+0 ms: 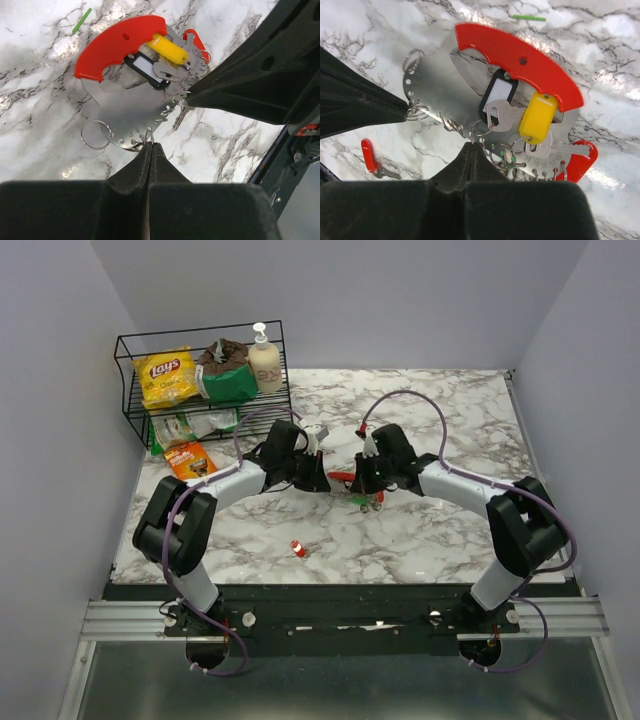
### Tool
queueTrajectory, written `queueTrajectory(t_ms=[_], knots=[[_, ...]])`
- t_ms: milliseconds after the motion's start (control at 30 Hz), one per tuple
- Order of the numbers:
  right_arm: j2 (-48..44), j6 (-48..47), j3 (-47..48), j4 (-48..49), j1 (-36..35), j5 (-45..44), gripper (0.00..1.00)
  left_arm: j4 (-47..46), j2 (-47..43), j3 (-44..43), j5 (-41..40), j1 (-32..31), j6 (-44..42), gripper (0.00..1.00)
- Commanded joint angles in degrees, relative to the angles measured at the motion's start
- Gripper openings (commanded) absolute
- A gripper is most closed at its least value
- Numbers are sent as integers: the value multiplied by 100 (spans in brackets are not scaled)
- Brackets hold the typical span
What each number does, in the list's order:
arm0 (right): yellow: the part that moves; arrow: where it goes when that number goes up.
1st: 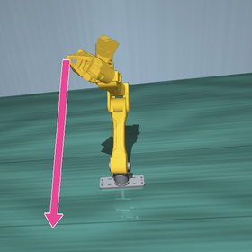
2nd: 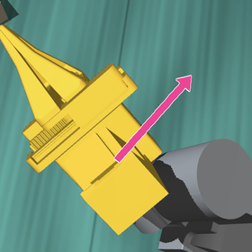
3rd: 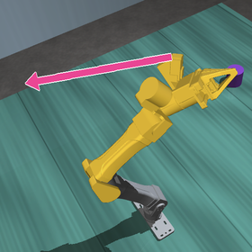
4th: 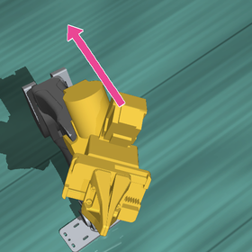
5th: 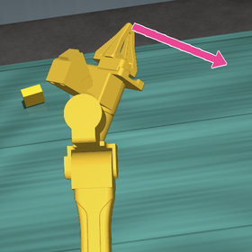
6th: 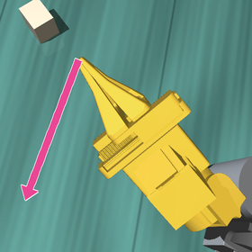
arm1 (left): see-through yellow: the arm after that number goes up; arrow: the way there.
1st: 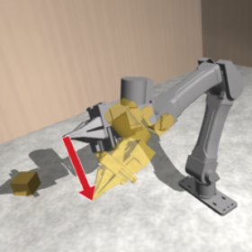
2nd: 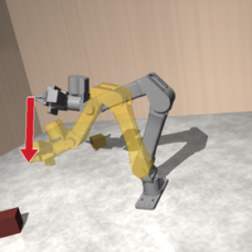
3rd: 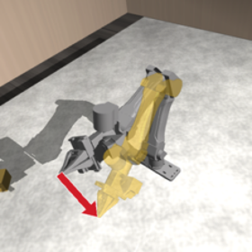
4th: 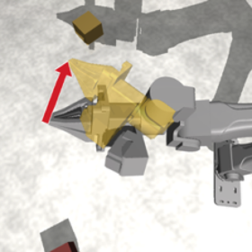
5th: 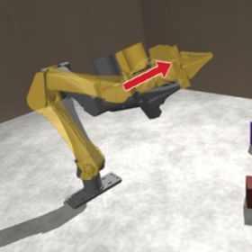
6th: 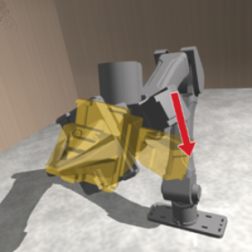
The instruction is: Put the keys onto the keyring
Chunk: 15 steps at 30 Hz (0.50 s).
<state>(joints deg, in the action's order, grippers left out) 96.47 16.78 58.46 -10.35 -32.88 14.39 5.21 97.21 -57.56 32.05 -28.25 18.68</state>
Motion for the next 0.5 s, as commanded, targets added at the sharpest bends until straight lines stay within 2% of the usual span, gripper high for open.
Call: queueTrajectory(t_ms=[0,33,67,267,467], knots=[[-505,-561,210,68,28,-95,1,-187,-483,131,-305,-23,57,23],[-602,-683,236,59,28,45,1,-187,-614,140,-401,-23,57,29],[-646,-928,306,59,28,150,1,-161,-685,140,-454,-23,57,39],[-910,-1316,553,-81,36,275,1,-169,-1397,228,-893,-5,57,66],[-1182,-1624,658,-38,28,459,1,-468,-2197,395,-1052,56,57,77]])
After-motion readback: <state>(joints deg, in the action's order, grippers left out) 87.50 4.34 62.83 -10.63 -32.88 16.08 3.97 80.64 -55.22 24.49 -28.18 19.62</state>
